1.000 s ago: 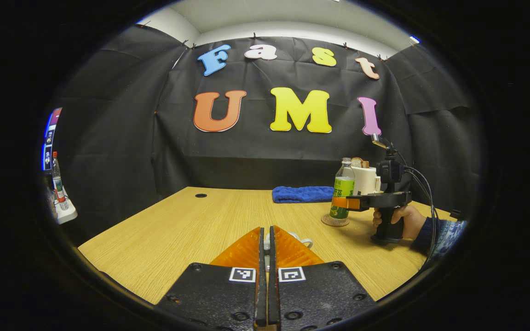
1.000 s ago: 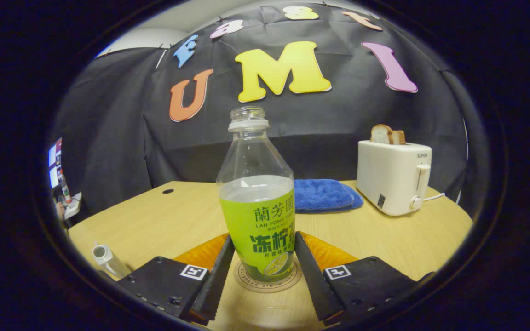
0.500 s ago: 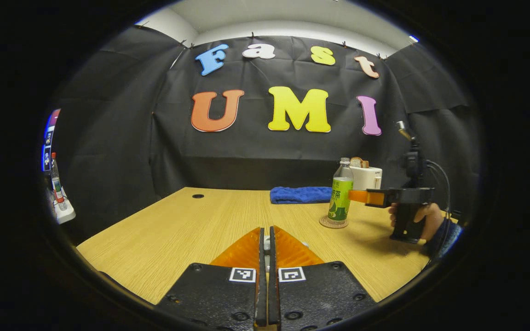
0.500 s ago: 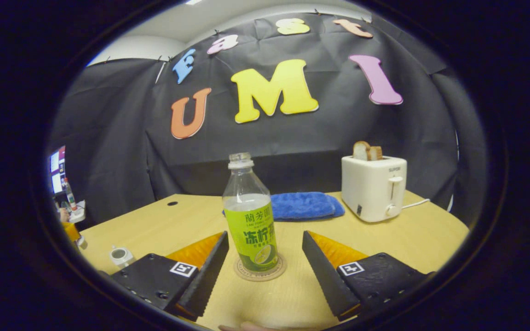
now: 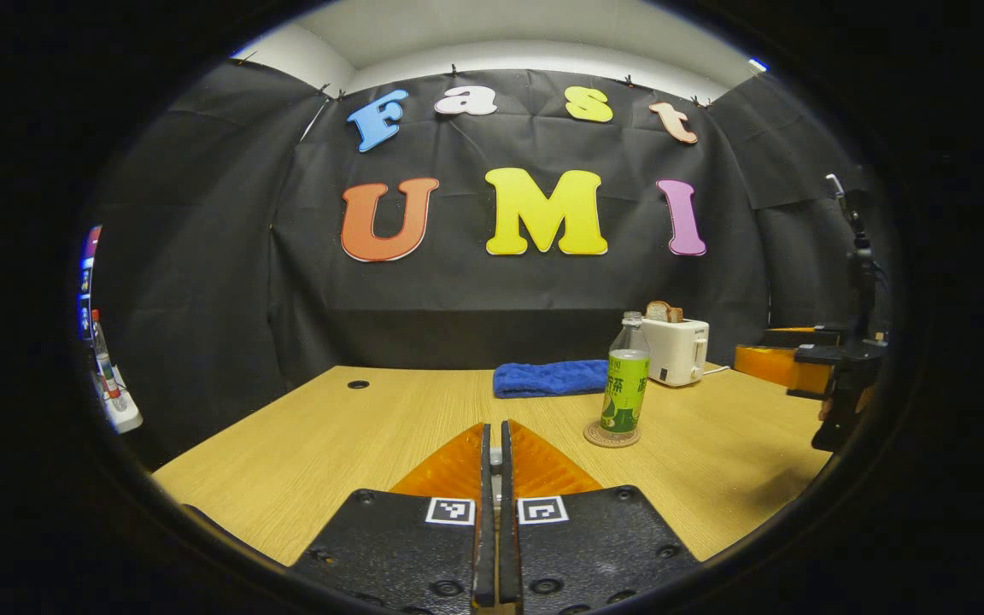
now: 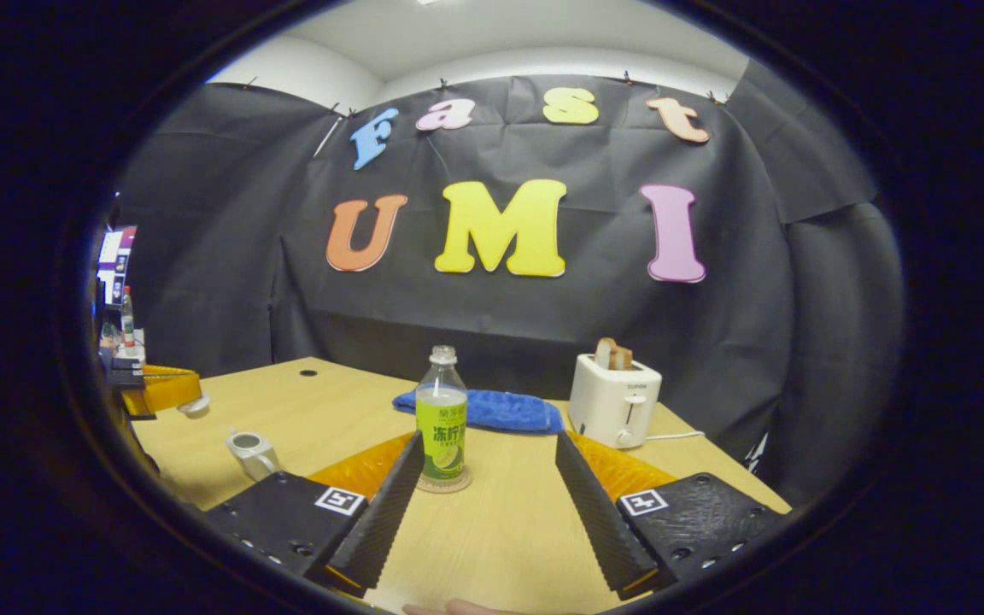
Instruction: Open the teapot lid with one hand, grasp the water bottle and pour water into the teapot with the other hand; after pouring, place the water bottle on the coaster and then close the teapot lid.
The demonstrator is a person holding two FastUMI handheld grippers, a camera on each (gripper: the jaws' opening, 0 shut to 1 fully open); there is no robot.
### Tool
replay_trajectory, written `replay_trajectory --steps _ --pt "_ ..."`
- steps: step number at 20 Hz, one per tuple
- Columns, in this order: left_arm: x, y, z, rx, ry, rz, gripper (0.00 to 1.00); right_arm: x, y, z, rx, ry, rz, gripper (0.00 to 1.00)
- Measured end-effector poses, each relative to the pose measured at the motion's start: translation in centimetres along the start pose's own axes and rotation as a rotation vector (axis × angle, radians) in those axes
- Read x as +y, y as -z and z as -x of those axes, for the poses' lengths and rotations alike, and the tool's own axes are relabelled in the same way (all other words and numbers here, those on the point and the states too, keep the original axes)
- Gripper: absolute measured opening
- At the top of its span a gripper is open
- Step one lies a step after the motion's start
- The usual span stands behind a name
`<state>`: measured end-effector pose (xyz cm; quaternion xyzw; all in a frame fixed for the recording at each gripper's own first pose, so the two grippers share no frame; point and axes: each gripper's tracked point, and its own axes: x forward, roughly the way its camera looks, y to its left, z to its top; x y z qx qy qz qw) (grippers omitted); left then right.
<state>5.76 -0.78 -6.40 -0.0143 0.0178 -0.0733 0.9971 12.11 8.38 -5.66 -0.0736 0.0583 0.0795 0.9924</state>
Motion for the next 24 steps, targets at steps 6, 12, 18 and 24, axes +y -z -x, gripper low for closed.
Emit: replay_trajectory --steps 6,12,18,24 --pt "-0.5 -0.3 -2.5 -0.032 -0.009 -0.004 0.05 0.1 -3.0 2.8 -0.087 -0.002 0.030 0.93" --pt "-0.4 4.5 -4.9 0.066 -0.022 0.037 0.05 -0.5 -3.0 3.3 -0.103 0.003 0.000 0.95" --pt "0.7 6.8 -5.7 0.111 -0.047 0.065 0.06 -1.4 -2.7 2.7 -0.082 0.009 -0.050 0.94" --pt "0.1 7.1 -5.9 0.123 -0.036 0.062 0.07 -0.9 -2.0 2.3 -0.059 -0.007 -0.060 0.99"
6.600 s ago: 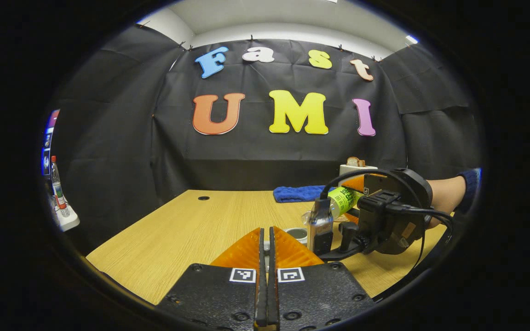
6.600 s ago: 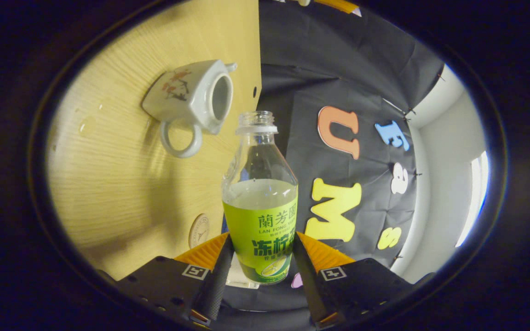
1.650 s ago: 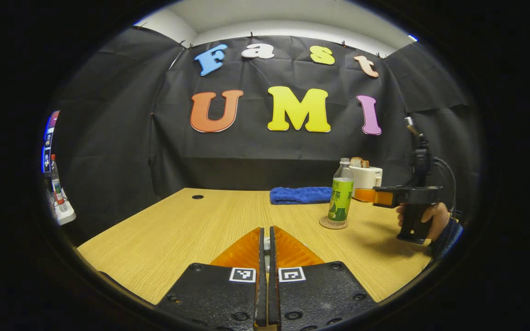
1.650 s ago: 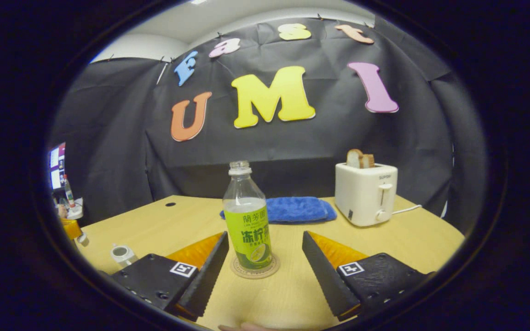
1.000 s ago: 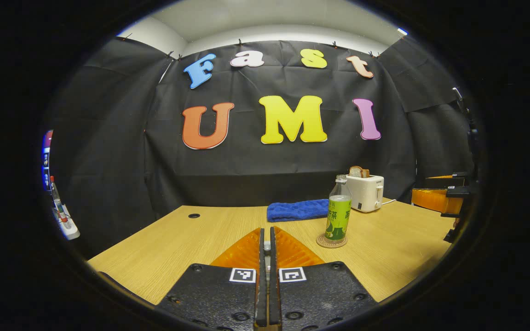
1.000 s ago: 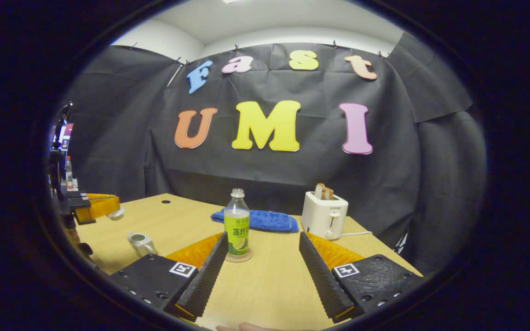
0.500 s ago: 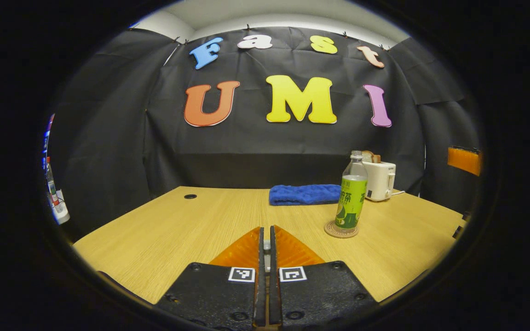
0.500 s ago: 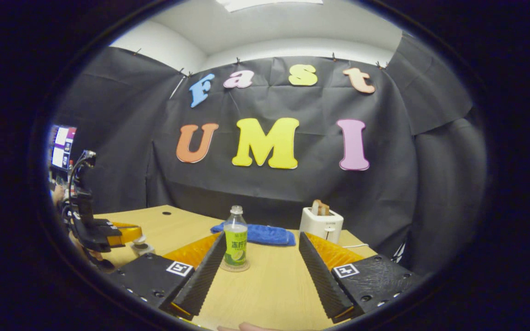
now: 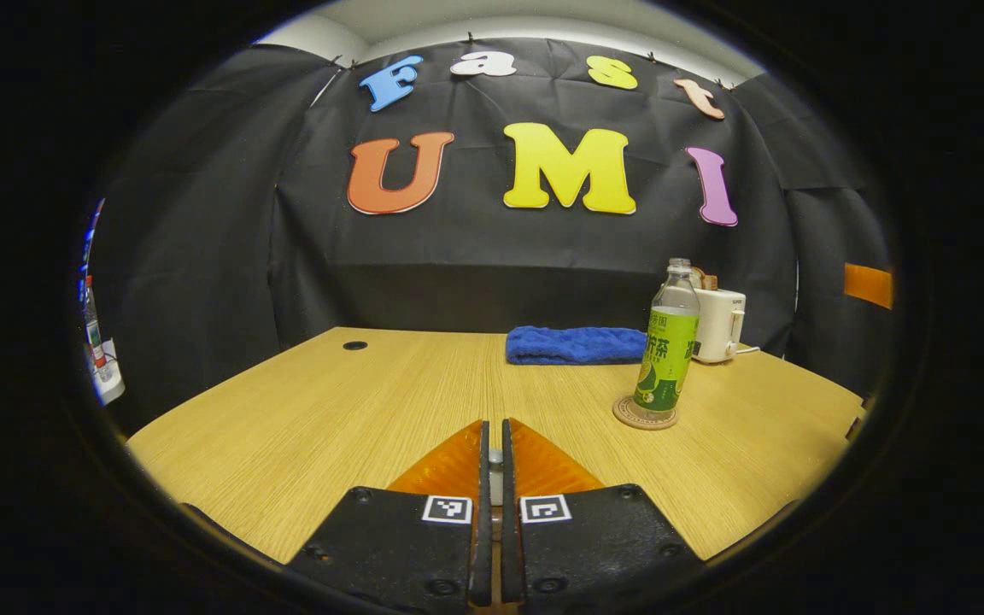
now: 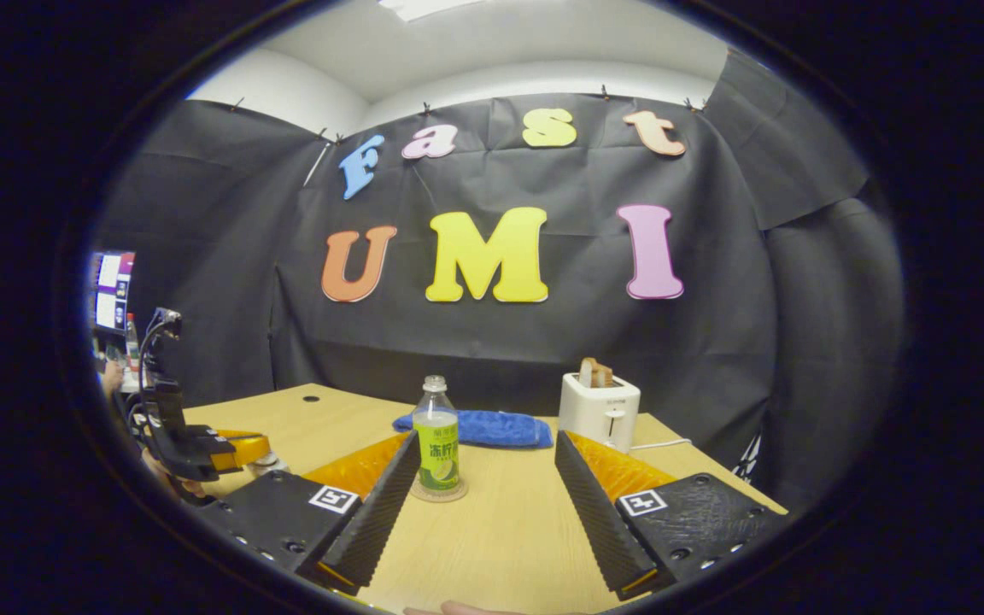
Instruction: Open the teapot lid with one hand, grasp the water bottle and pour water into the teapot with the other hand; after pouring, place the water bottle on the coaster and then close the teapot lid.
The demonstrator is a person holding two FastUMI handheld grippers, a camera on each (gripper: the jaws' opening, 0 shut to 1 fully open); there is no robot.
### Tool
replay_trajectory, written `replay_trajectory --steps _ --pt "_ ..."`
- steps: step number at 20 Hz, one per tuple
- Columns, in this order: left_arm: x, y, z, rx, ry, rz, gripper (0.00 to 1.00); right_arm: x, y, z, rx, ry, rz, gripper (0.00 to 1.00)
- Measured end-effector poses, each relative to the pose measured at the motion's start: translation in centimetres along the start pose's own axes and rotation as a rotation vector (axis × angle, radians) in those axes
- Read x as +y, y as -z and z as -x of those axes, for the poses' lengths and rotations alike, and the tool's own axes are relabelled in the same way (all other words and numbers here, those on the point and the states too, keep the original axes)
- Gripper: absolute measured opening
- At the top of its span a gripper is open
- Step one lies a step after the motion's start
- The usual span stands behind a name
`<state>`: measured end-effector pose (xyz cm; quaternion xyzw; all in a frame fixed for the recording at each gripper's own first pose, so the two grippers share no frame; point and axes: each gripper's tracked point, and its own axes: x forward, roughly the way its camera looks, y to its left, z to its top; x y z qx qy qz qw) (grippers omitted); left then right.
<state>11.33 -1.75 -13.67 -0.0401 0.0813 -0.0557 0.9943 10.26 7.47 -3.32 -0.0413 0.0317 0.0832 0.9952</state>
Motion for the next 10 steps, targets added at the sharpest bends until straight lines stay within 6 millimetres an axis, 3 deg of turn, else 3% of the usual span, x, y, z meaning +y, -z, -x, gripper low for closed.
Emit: replay_trajectory --steps 4,10 --pt "0.05 -0.05 -0.06 0.007 -0.008 -0.012 0.08 0.09 0.22 -0.10 0.008 0.002 0.007 0.95" --pt "0.26 0.38 -0.12 0.042 -0.017 -0.026 0.12 -0.40 0.03 -0.09 0.004 0.015 0.007 0.99"
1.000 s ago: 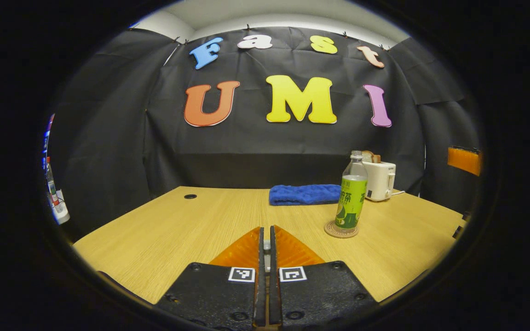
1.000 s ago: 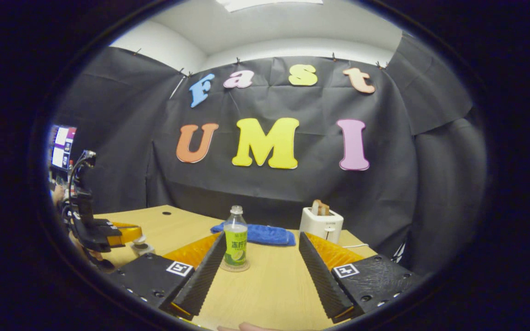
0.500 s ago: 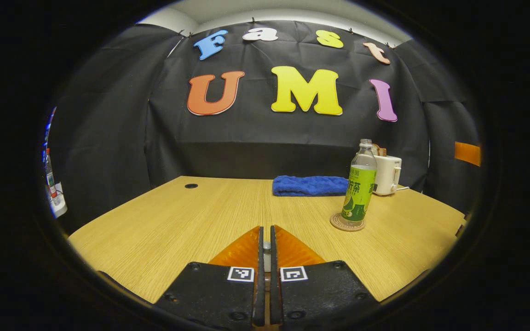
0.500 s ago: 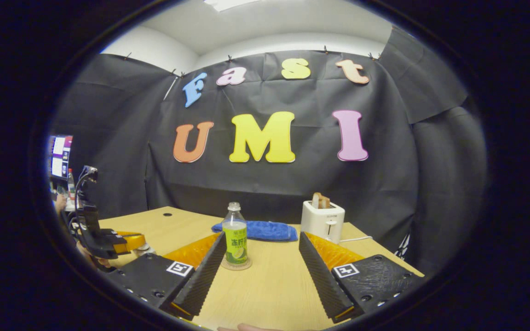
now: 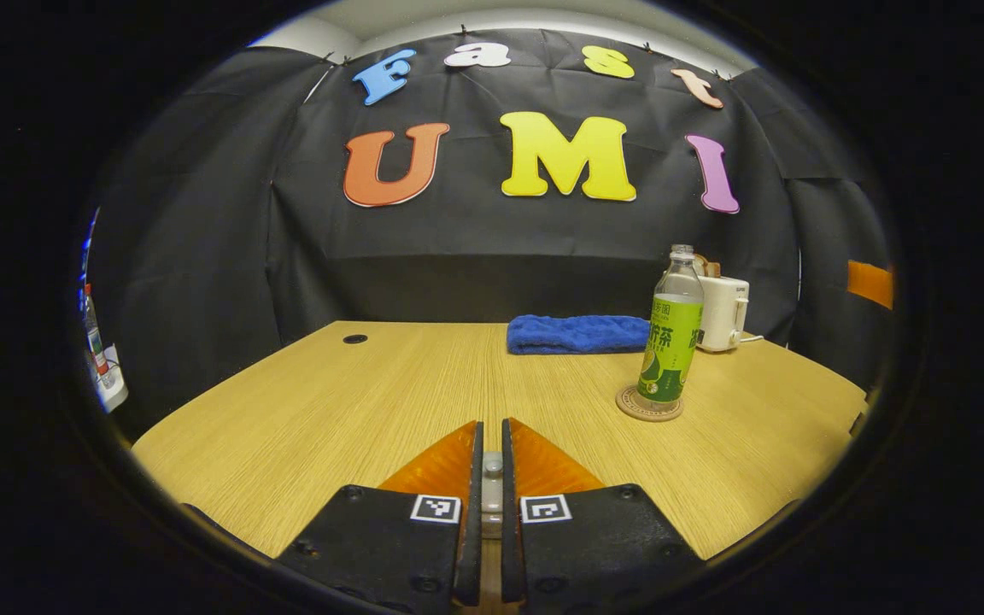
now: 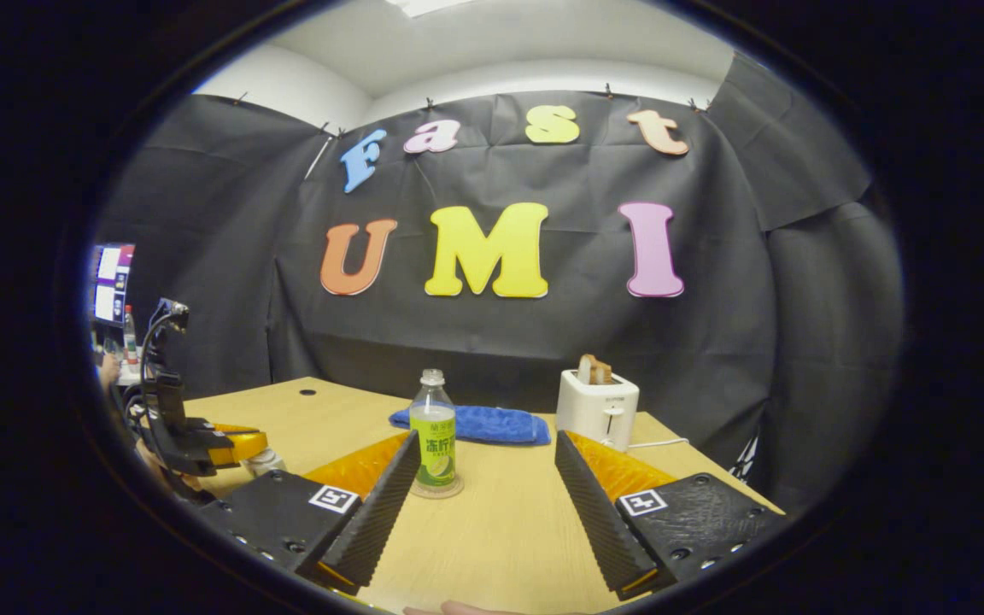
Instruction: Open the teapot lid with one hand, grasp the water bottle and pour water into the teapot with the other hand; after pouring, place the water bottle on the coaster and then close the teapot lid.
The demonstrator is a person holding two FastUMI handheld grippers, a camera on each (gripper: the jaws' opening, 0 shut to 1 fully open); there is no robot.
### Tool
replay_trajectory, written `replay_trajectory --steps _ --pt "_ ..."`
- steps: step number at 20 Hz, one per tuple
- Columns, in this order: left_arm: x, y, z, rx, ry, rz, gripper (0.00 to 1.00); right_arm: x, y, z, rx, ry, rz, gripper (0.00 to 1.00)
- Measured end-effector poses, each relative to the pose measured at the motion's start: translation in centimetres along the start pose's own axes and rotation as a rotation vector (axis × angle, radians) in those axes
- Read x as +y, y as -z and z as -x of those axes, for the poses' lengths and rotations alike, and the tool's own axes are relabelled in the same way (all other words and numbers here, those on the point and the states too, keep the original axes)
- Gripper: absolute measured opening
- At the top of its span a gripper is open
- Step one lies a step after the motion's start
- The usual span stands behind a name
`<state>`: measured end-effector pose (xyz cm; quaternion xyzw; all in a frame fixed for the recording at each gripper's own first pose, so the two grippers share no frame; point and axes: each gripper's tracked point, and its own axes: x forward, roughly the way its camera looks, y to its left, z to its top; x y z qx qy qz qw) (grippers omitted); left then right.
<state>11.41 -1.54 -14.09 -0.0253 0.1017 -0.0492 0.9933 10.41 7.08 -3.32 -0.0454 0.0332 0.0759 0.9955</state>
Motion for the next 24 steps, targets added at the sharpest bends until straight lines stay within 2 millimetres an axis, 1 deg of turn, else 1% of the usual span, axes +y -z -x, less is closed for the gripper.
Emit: replay_trajectory --steps 2,3,4,5,6,7,8,9,10,11,12,13,14,15,16,17,18,19,20,21,23,24 --pt "-0.5 -1.1 0.5 -0.025 0.000 -0.024 0.13 0.0 -0.1 0.1 -0.001 -0.001 -0.004 0.98" --pt "-0.9 -1.7 0.7 -0.040 0.008 -0.033 0.19 0.0 0.0 0.1 0.001 0.001 -0.003 0.98" --pt "-1.2 -2.3 1.0 -0.053 0.012 -0.040 0.24 0.1 0.0 0.1 0.003 0.000 -0.002 0.98" --pt "-1.5 -2.9 1.4 -0.062 0.015 -0.040 0.31 0.1 0.1 0.1 0.005 0.000 -0.002 0.98" --pt "-1.9 -3.3 1.7 -0.071 0.027 -0.035 0.32 0.2 0.1 0.1 0.009 0.000 -0.003 0.99" --pt "-2.6 -4.0 2.2 -0.080 0.040 -0.031 0.39 0.1 0.2 0.1 0.011 0.000 -0.006 0.99" --pt "-3.1 -4.5 2.6 -0.090 0.053 -0.027 0.45 0.3 0.1 0.2 0.014 0.000 -0.012 0.95" --pt "-3.6 -5.2 3.1 -0.096 0.065 -0.022 0.58 0.4 0.1 0.3 0.019 -0.002 -0.019 0.94" --pt "-3.9 -5.8 3.6 -0.107 0.069 -0.016 0.61 0.8 0.0 0.5 0.024 -0.004 -0.026 0.95" --pt "-4.0 -6.4 4.1 -0.120 0.069 -0.010 0.67 1.0 0.1 0.5 0.029 -0.007 -0.031 0.95" --pt "-4.2 -6.9 4.5 -0.132 0.066 -0.002 0.70 1.2 0.1 0.5 0.033 -0.010 -0.036 0.95" --pt "-4.1 -7.4 4.9 -0.138 0.057 0.005 0.77 1.4 0.1 0.8 0.037 -0.011 -0.038 0.95" --pt "-3.9 -7.7 5.2 -0.131 0.038 0.001 0.81 1.5 0.1 0.9 0.043 -0.007 -0.038 0.98" --pt "-3.5 -7.9 5.8 -0.130 0.007 -0.011 0.90 1.6 0.1 1.0 0.048 -0.004 -0.038 0.95" --pt "-3.0 -8.4 6.4 -0.140 -0.025 -0.021 0.92 1.8 0.1 1.2 0.056 -0.004 -0.037 0.95" --pt "-2.9 -8.9 6.8 -0.148 -0.040 -0.025 0.93 2.0 0.3 1.4 0.065 -0.005 -0.038 0.98" --pt "-3.1 -9.1 7.2 -0.146 -0.038 -0.022 0.93 2.1 0.3 1.6 0.072 -0.006 -0.039 0.99" --pt "-3.3 -9.4 7.6 -0.148 -0.034 -0.012 0.92 2.2 0.3 1.7 0.077 -0.004 -0.040 0.94" --pt "-3.6 -9.7 8.1 -0.145 -0.026 -0.002 0.92 2.2 0.2 1.9 0.081 0.000 -0.040 0.99" --pt "-3.6 -9.9 8.7 -0.142 -0.023 0.007 0.92 2.2 0.2 2.1 0.089 0.002 -0.044 0.95" --pt "-3.8 -10.4 9.8 -0.128 -0.032 0.011 0.93 2.3 0.4 2.7 0.125 -0.005 -0.076 0.95" --pt "-3.6 -11.0 10.3 -0.139 -0.041 0.001 0.93 2.5 0.5 3.0 0.146 -0.016 -0.103 0.95"
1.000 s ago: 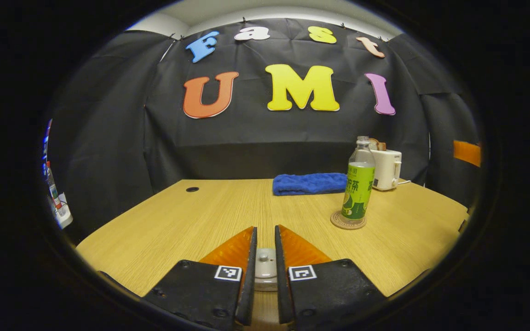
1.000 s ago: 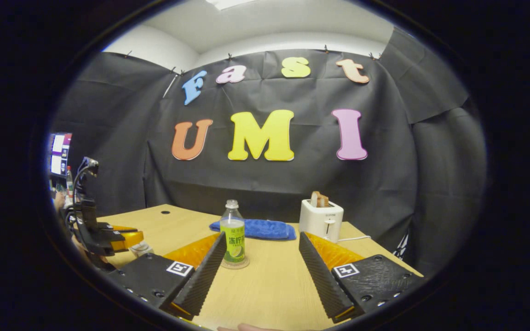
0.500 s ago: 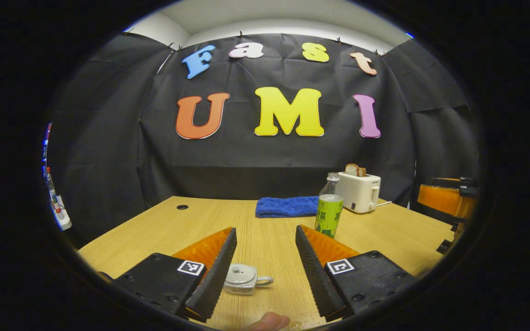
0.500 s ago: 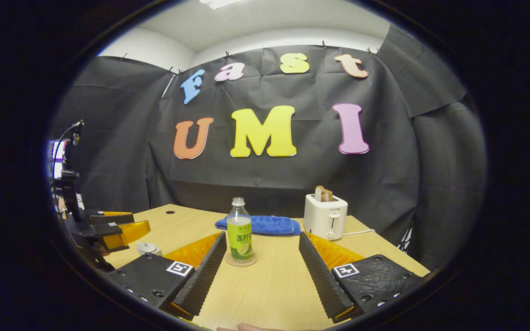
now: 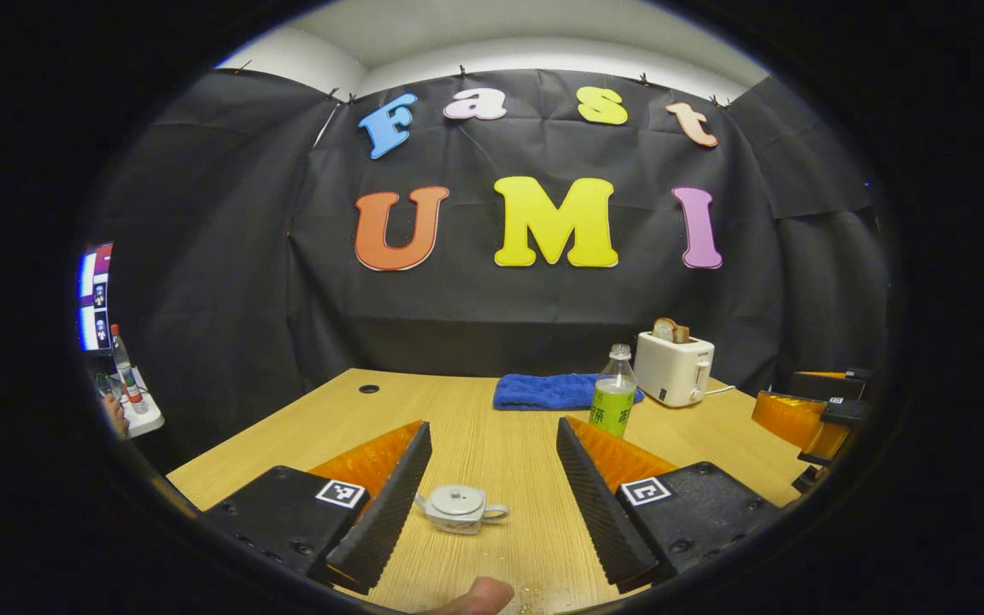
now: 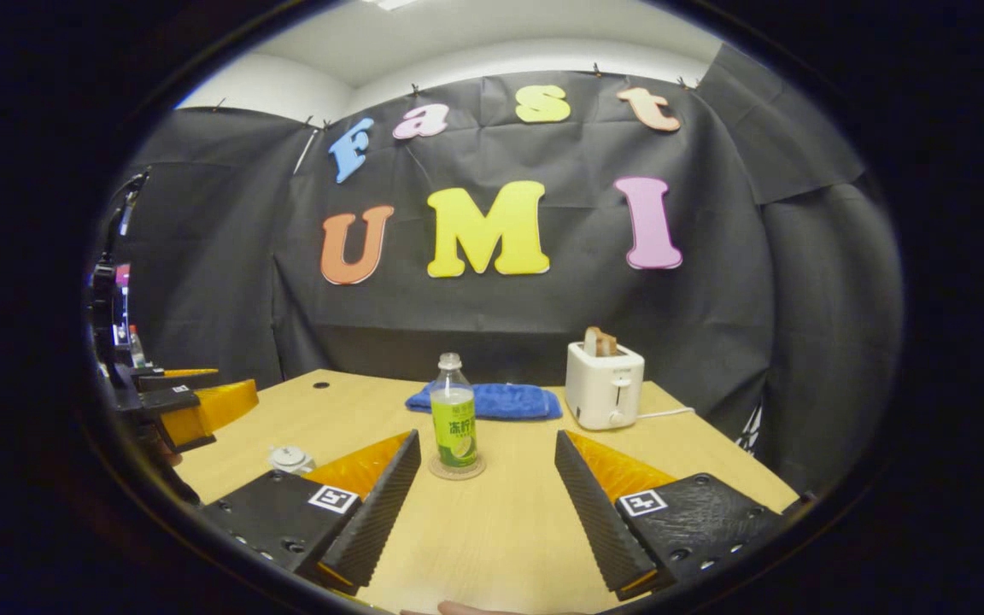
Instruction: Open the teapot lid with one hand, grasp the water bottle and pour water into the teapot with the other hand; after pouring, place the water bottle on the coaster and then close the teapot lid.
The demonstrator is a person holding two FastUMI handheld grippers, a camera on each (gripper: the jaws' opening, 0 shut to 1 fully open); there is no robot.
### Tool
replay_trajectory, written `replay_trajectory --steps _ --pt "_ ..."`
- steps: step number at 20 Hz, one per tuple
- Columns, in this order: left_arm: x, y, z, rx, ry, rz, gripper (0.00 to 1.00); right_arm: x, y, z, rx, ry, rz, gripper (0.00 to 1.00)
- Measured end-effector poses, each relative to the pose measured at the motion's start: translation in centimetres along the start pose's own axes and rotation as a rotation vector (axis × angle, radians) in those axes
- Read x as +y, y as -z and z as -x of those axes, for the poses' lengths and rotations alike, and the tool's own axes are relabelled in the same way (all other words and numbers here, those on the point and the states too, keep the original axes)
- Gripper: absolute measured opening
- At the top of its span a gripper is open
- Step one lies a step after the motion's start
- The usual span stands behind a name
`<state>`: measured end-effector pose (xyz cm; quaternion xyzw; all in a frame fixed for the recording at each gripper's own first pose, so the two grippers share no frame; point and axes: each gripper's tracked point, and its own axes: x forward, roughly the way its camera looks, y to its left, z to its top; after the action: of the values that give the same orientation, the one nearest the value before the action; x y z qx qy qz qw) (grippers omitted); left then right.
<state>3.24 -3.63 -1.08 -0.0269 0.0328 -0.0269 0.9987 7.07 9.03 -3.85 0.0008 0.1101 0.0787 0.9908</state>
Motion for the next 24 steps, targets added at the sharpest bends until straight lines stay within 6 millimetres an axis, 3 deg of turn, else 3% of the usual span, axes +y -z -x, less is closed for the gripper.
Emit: replay_trajectory --steps 5,10,24 --pt "-1.2 -1.5 1.8 -0.013 0.035 -0.002 0.92 -2.4 -1.5 1.2 -0.027 0.082 0.015 0.95" --pt "-1.3 -1.9 2.6 -0.001 0.044 0.002 0.93 -2.9 -2.9 2.6 -0.060 0.075 0.007 0.96" --pt "-1.3 -1.3 2.6 0.003 0.046 -0.043 0.93 -3.5 -2.9 2.8 -0.057 0.079 0.035 0.96"
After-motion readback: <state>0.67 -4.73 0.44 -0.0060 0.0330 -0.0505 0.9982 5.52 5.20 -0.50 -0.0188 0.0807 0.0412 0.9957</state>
